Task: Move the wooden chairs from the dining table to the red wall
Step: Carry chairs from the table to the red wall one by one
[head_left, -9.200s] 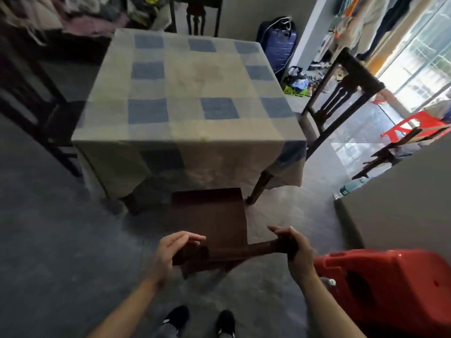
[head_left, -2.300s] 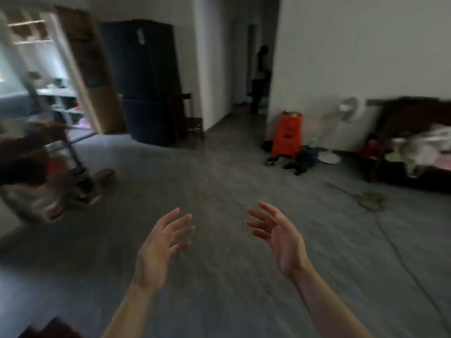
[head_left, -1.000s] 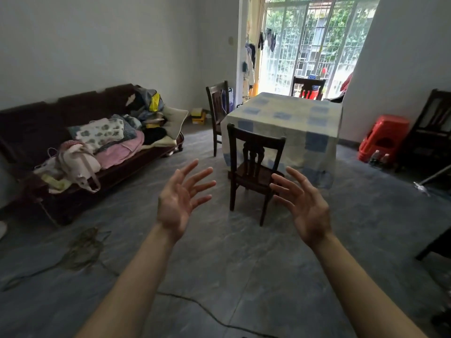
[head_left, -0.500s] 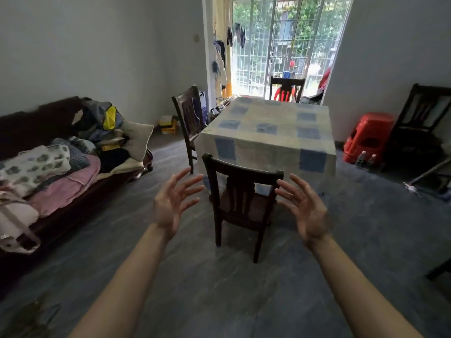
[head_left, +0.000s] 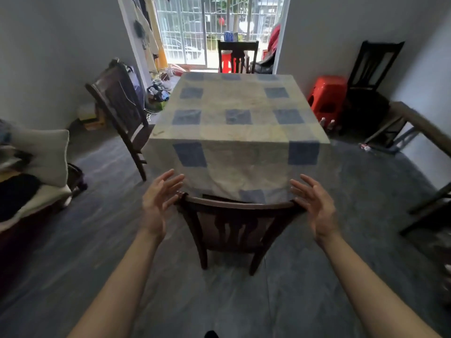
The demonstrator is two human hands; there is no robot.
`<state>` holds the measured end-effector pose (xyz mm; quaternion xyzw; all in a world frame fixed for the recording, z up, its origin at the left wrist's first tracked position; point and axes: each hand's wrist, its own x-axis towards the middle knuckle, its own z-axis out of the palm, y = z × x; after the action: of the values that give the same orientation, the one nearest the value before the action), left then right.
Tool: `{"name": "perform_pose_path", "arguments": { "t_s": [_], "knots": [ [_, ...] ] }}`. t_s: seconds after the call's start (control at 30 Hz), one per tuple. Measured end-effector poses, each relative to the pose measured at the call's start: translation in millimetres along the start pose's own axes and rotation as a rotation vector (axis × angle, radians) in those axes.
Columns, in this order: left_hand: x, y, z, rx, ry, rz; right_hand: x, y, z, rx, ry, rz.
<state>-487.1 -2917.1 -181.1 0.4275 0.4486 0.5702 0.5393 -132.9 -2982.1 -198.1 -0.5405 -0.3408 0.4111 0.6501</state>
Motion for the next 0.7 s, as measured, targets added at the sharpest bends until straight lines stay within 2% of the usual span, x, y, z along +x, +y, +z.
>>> {"name": "perform_pose_path", "arguments": {
  "t_s": [0.2,0.4,0.57,0.7],
  "knots": [
    [79,-58,-29,0.109,-0.004,-0.055,51,45,7,-0.169,0.085,-0.041],
    [104,-112,-28,0.138,-0.134,-0.115,78,72,-7,-0.293,0.110,-0.121],
    [114,-130,-30,0.161,-0.190,-0.114,93,88,-25,-0.069,0.154,0.052],
    [115,-136,-36,0.165,-0.220,-0.166,85,117,-33,0.061,0.099,0.203]
  ]
}}
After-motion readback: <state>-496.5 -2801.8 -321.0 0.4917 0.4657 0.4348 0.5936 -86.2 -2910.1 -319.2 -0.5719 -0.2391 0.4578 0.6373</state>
